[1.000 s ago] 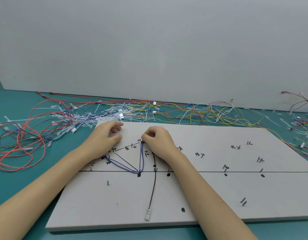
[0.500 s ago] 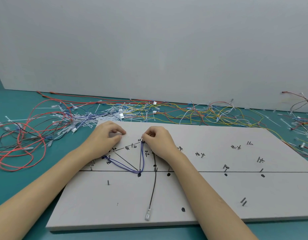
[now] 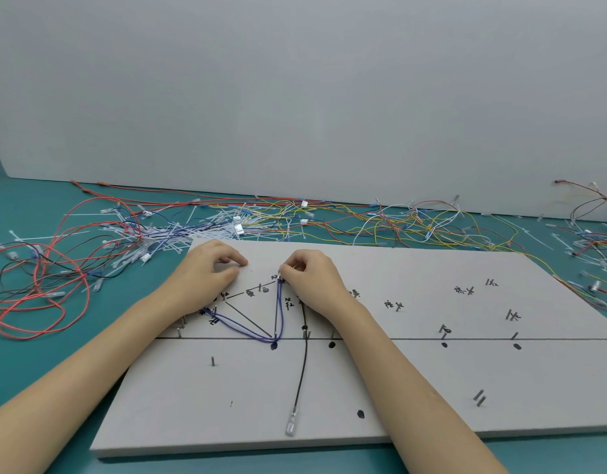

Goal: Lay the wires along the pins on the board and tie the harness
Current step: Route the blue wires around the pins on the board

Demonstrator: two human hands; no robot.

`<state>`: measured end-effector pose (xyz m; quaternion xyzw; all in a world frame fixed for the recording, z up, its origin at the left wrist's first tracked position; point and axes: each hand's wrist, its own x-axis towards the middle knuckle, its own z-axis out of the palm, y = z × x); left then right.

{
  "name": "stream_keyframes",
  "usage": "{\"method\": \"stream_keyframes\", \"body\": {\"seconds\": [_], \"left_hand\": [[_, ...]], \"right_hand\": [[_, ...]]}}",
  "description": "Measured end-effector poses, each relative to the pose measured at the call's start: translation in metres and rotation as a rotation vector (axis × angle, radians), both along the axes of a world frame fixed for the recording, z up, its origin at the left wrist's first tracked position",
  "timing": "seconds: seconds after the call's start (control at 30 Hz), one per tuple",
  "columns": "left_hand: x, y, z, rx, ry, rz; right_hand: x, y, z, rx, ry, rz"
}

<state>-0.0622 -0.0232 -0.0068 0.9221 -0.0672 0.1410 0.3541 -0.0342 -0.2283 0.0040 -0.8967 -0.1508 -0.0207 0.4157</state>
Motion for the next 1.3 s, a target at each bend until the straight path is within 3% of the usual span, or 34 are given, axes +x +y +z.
{"method": "stream_keyframes", "body": {"seconds": [0.63,0.97,1.13,1.3], "left_hand": [[0.0,-0.001,0.001,0.002,0.009,0.013],[0.007,-0.001,0.007,-0.128,0.054,0.087],[0.017,0.002,0.011,-0.066,0.042,0.099],[0.038,0.011,0.019,0.066,-0.091,0.223]], "right_hand": [[-0.001,-0.001,0.001,0.011,0.001,0.006],[-0.001,-0.001,0.0,0.016,0.002,0.01],[-0.001,-0.001,0.0,0.011,-0.008,0.011],[0.0,-0.001,-0.001,0.011,-0.002,0.011]]}}
